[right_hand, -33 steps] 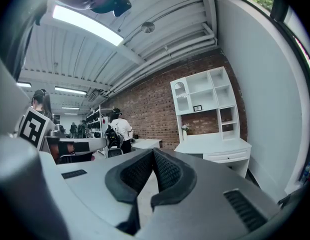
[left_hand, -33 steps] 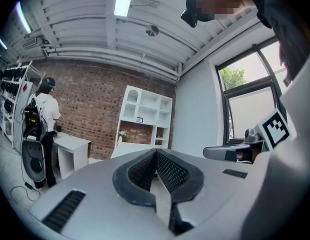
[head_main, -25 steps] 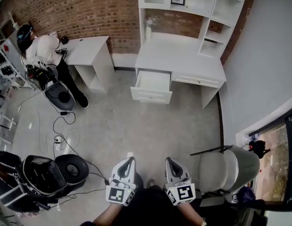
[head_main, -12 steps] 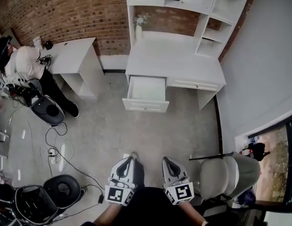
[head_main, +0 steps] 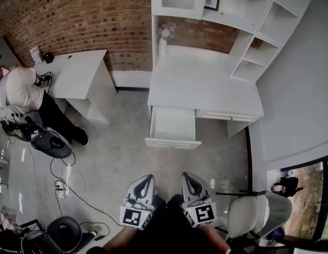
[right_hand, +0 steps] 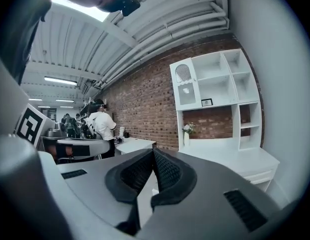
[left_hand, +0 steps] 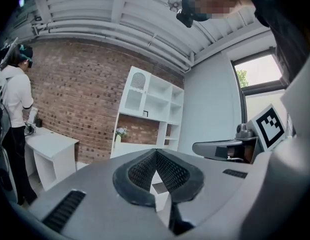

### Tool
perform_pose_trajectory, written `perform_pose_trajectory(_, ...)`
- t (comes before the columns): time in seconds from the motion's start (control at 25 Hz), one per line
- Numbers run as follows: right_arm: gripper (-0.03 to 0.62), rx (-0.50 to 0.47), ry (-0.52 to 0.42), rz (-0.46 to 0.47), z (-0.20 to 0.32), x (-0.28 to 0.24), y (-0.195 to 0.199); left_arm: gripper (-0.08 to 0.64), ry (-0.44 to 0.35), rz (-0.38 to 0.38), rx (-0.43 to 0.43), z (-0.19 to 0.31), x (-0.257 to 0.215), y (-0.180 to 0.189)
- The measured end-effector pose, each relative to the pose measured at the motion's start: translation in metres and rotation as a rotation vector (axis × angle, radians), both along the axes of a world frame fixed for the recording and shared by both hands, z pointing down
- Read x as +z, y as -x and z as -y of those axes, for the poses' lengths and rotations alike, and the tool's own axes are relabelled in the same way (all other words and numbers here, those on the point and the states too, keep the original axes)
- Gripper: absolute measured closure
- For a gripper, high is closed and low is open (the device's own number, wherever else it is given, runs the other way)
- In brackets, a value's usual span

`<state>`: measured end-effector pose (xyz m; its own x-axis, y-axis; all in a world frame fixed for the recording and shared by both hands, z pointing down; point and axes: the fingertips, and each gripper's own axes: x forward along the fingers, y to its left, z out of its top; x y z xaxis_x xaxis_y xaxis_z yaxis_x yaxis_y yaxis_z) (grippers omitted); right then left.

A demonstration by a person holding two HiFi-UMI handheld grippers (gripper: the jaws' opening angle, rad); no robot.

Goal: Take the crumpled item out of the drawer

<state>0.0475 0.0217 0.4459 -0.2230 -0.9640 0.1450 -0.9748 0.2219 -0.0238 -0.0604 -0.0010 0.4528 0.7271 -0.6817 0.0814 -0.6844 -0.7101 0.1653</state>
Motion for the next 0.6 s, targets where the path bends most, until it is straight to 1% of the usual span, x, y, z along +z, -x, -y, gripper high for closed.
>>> perform_pose_trajectory(0.16,0.58,-0.011,0.016,-0.018,0.06,0.004,-0.011,0.535,0.015,-0.004,-0.006,0.05,0.001,-0.009)
perform_pose_trajectory(0.24,0.58,-0.024,0.025,-0.024,0.093,0.008,-0.021,0.535,0.019,-0.016,-0.02,0.078,-0.001,-0.017)
perform_pose_trajectory(0.32,0.58,-0.048,0.044,-0.024,0.127,0.017,-0.03,0.535,0.017,-0.007,-0.042,0.105,-0.001,-0.025)
perform_pose_trajectory(0.44,0.58,-0.095,0.086,-0.039,0.176,0.041,-0.045,0.535,0.014,-0.001,-0.09,0.142,-0.001,-0.038)
perform_pose_trajectory(0.52,0.58,-0.122,0.123,-0.07,0.206,0.062,-0.055,0.535,0.03,-0.003,-0.108,0.162,0.002,-0.048)
perform_pose_trajectory(0.6,0.58,-0.159,0.178,-0.109,0.236,0.087,-0.059,0.535,0.045,0.012,-0.119,0.181,0.006,-0.055)
